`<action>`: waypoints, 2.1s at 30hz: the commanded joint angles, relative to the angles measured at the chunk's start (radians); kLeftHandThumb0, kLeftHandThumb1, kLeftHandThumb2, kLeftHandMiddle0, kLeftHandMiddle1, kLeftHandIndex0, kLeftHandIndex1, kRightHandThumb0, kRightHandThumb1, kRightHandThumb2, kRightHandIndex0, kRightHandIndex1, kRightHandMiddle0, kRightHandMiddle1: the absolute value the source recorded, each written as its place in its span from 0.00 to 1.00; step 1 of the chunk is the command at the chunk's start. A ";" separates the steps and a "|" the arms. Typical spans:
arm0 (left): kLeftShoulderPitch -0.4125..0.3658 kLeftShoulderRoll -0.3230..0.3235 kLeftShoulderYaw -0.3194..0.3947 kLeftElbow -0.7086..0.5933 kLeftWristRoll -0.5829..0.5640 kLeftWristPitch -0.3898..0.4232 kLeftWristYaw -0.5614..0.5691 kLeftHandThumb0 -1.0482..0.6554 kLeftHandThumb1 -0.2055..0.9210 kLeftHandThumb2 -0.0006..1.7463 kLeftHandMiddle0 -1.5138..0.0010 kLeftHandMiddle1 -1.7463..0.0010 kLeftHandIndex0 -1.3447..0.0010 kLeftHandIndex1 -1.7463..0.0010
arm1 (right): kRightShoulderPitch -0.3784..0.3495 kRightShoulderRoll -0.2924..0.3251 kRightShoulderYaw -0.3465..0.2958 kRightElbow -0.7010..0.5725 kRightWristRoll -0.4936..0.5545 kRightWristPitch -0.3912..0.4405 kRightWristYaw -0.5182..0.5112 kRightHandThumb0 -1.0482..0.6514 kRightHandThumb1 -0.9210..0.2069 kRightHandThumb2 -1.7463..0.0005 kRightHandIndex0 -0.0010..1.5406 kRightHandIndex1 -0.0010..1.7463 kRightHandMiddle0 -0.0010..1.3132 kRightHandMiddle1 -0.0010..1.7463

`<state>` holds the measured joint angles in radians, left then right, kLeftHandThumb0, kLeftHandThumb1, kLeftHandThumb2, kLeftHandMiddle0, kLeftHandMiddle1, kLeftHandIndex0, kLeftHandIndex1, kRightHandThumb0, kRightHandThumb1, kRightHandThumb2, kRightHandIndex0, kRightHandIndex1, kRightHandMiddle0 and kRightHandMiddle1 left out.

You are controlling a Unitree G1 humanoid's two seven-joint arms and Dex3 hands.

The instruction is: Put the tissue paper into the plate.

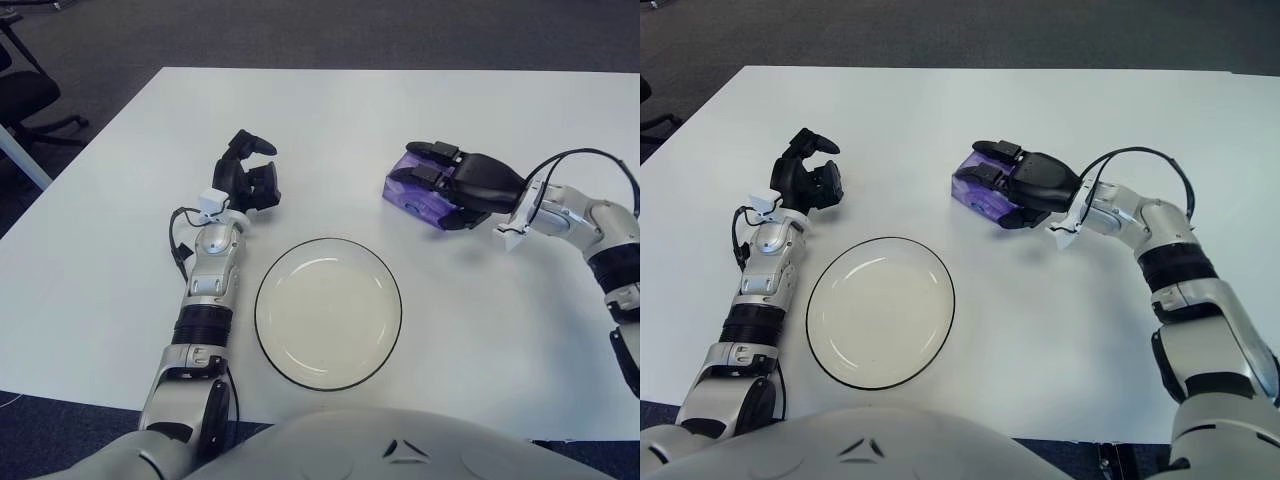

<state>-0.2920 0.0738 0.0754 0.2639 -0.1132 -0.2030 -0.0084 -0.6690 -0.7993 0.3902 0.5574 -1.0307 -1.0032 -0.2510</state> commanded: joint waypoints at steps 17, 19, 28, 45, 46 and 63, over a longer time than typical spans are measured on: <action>0.131 -0.059 -0.016 0.056 0.005 0.017 0.012 0.35 0.52 0.71 0.14 0.00 0.58 0.00 | -0.081 -0.082 0.173 0.027 -0.442 0.358 -0.747 0.18 0.00 0.38 0.06 0.03 0.00 0.28; 0.131 -0.059 -0.016 0.055 0.007 0.017 0.013 0.34 0.52 0.71 0.14 0.00 0.58 0.00 | -0.098 -0.087 0.187 0.046 -0.461 0.380 -0.806 0.19 0.00 0.39 0.06 0.03 0.00 0.28; 0.137 -0.063 -0.019 0.052 0.012 0.011 0.018 0.34 0.52 0.71 0.15 0.00 0.58 0.00 | -0.136 -0.116 0.226 0.083 -0.463 0.411 -0.968 0.21 0.00 0.42 0.05 0.03 0.00 0.30; 0.135 -0.065 -0.023 0.053 0.015 0.012 0.021 0.34 0.52 0.71 0.15 0.00 0.58 0.00 | 0.150 -0.071 -0.011 -0.134 0.267 0.362 -0.356 0.09 0.00 0.40 0.01 0.01 0.00 0.20; 0.134 -0.064 -0.023 0.055 0.015 0.012 0.020 0.34 0.52 0.71 0.15 0.00 0.58 0.00 | 0.165 -0.067 -0.022 -0.157 0.283 0.379 -0.333 0.09 0.00 0.40 0.01 0.00 0.00 0.18; 0.125 -0.055 -0.028 0.070 0.026 0.011 0.021 0.35 0.53 0.70 0.15 0.00 0.59 0.00 | 0.415 0.093 -0.182 -0.693 0.303 0.865 0.122 0.05 0.00 0.47 0.00 0.00 0.00 0.13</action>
<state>-0.2893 0.0765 0.0639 0.2639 -0.0986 -0.1966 0.0002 -0.2886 -0.7458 0.2382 -0.0100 -0.6990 -0.2500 -0.2236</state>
